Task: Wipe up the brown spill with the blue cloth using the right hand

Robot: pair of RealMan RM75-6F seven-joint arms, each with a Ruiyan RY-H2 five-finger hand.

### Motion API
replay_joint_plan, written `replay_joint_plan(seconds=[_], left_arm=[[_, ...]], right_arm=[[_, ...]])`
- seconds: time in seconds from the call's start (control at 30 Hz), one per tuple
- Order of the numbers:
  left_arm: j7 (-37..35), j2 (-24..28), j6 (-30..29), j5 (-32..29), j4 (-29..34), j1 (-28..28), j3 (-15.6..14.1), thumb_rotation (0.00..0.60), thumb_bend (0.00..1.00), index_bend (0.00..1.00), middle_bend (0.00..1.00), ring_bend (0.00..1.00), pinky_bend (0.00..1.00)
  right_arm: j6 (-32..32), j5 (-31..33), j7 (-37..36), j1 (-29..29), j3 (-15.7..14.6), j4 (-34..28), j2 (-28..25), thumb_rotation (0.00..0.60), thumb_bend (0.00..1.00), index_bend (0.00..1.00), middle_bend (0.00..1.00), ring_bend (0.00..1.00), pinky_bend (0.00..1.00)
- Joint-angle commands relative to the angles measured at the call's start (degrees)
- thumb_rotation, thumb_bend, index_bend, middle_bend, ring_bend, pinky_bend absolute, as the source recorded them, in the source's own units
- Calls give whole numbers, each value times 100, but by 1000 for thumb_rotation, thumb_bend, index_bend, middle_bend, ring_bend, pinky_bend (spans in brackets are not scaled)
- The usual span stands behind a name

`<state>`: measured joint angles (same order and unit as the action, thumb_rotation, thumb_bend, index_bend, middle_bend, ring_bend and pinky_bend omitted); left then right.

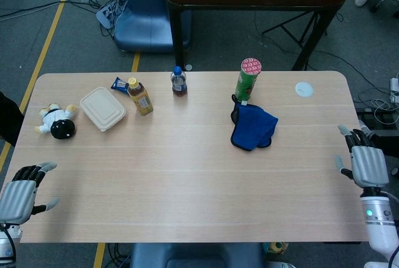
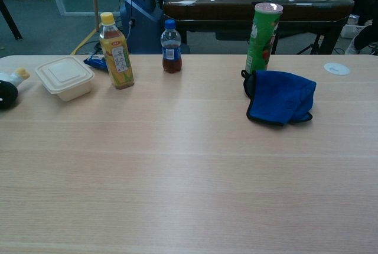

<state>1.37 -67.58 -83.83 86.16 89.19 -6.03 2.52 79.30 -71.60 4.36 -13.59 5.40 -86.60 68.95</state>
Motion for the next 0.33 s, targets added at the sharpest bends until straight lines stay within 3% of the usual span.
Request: replay_joint_plan(seconds=[0.03, 0.33], left_arm=[[15, 3, 7, -4, 12, -6, -3, 600, 127, 237, 223, 206, 160], [6, -31, 10, -51, -10, 2, -11, 600, 127, 237, 223, 206, 160]], right_arm=[[144, -7, -12, 187, -74, -129, -92, 600, 391, 8, 243, 139, 309], [391, -343, -148, 344, -43, -181, -6, 600, 391, 51, 266, 140, 309]])
